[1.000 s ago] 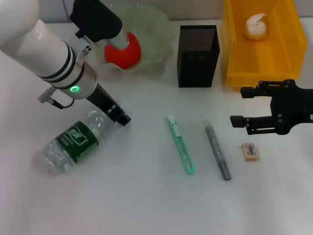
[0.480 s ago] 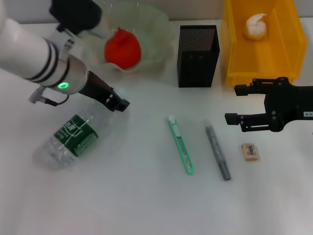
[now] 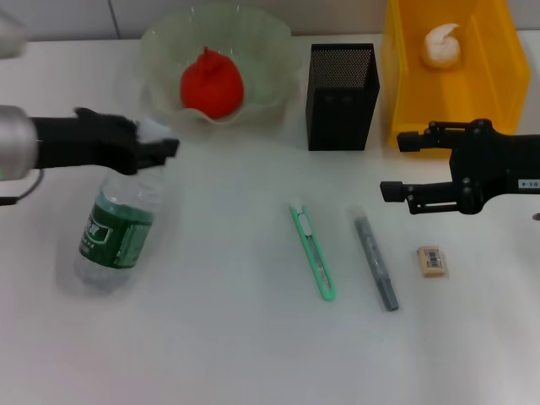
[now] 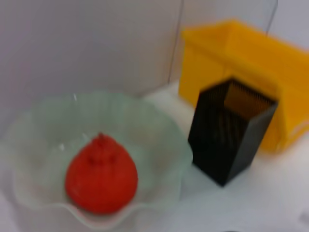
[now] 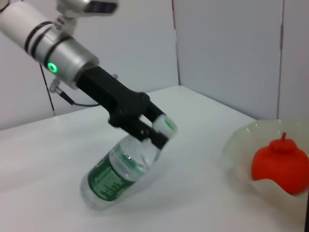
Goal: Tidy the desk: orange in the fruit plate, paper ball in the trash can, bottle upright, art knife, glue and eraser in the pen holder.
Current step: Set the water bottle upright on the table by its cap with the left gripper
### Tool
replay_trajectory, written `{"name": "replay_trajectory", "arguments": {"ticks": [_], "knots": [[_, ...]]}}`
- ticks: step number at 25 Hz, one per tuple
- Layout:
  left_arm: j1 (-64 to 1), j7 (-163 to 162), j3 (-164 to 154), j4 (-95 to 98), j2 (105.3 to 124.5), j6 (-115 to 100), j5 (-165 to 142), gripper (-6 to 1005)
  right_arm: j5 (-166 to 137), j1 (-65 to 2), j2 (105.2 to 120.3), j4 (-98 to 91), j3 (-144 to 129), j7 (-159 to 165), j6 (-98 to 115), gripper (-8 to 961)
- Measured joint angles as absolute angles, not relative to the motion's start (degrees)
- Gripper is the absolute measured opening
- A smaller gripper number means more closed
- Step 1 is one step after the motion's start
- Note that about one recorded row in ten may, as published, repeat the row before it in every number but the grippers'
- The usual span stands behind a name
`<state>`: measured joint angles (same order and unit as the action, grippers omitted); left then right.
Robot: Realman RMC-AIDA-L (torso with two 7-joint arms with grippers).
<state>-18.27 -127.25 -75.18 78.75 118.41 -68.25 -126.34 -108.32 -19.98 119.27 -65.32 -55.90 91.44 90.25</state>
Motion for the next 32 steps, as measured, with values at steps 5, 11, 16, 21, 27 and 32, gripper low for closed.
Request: {"name": "replay_trajectory", "arguments": {"ticks": [5,11,16,21,27,32], "knots": [[-12.56,-118.39,-67.48,79.35,118.36,-71.53,-114.14,471,-107.84,-20.35,119.33,-65.32,-55.90,91.48,90.59,792],[-9.48,-113.13,-64.59,79.15,118.41,-72.92,-107.09,479,-107.13,-20.26,119.35,-65.37,-55.90,91.51,90.62,792],[-7.32,-105.98,-62.75,77.04,118.56,-73.66,-97.27,486,-107.08,-19.70,119.36,-64.97,-55.90,91.53,90.61,792],[-8.78,-101.38,-62.80,70.10,118.63,-73.12,-92.27,493,-107.05,-19.22,119.32,-63.89,-55.89,91.31,90.62,792],[-13.43,-90.90,-61.30,59.06,118.55,-72.11,-87.89,501,-107.04,-18.94,119.25,-63.21,-55.89,90.92,90.70,792],[-17.50,-81.69,-58.16,50.53,118.56,-70.68,-83.82,508,-107.04,-18.68,119.19,-63.13,-55.90,90.88,90.70,792]]}}
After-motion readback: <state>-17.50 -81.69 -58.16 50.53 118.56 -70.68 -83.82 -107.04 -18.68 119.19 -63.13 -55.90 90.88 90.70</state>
